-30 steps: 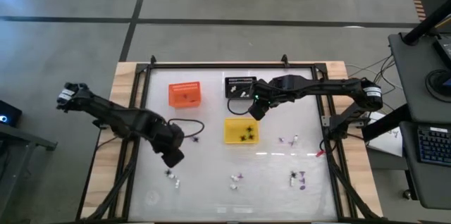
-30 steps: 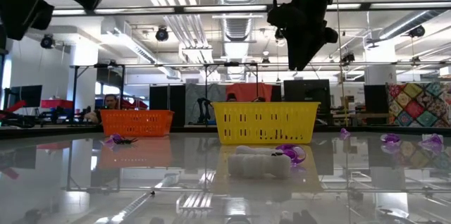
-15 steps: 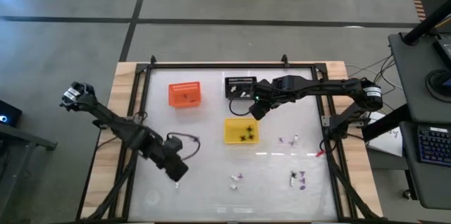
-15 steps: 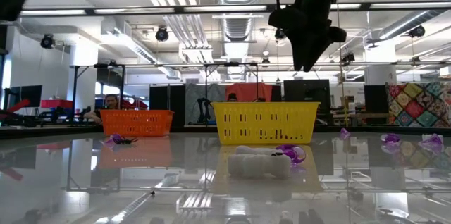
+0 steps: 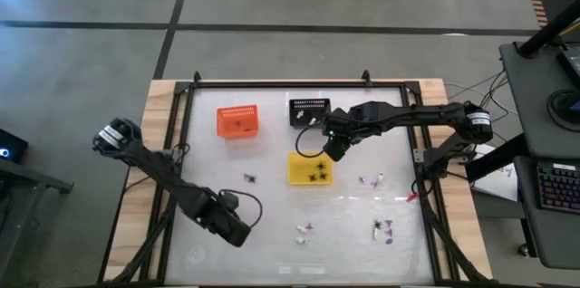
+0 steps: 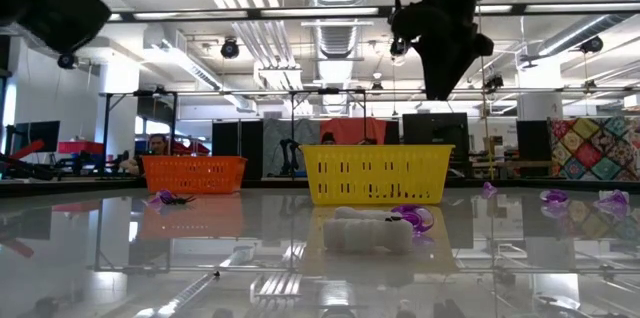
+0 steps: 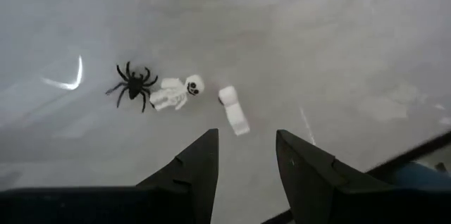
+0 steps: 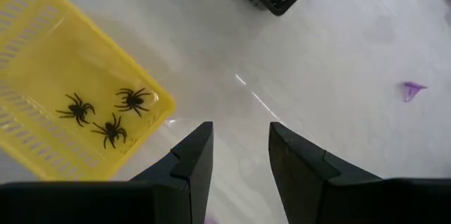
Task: Sort Halloween decoration
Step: Put the white skeleton toy into the black bin
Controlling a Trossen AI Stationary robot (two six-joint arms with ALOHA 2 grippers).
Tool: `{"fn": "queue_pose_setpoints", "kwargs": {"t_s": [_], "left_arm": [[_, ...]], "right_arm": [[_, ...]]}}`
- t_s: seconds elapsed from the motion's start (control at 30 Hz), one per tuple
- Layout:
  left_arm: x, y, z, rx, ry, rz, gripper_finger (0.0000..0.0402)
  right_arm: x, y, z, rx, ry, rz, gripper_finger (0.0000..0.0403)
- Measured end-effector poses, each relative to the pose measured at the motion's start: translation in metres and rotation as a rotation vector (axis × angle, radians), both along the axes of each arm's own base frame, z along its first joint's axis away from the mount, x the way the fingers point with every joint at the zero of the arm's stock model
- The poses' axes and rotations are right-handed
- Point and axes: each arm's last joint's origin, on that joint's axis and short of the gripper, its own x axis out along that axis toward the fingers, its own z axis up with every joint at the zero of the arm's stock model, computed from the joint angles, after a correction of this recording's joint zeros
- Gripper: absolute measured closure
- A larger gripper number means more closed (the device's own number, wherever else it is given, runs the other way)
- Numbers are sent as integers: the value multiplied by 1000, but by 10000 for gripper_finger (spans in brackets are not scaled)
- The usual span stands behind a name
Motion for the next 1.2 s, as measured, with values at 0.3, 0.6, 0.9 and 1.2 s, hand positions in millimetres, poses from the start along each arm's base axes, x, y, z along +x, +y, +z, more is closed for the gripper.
{"fn": "queue_pose_setpoints", "kwargs": {"t_s": [0.3, 0.6, 0.9, 1.2], "left_arm": [[11, -9, -27, -18, 87, 131, 277], [13, -11, -36, -16, 127, 180, 277], [15, -15, -53, -24, 202, 164, 286], [15, -15, -54, -22, 192, 131, 358]], "right_arm": [[-2, 7, -1, -1, 39, 52, 275], [-4, 12, -1, -3, 71, 95, 275], [-4, 12, -1, -6, 74, 108, 275], [-5, 12, -1, -7, 74, 110, 275]]}}
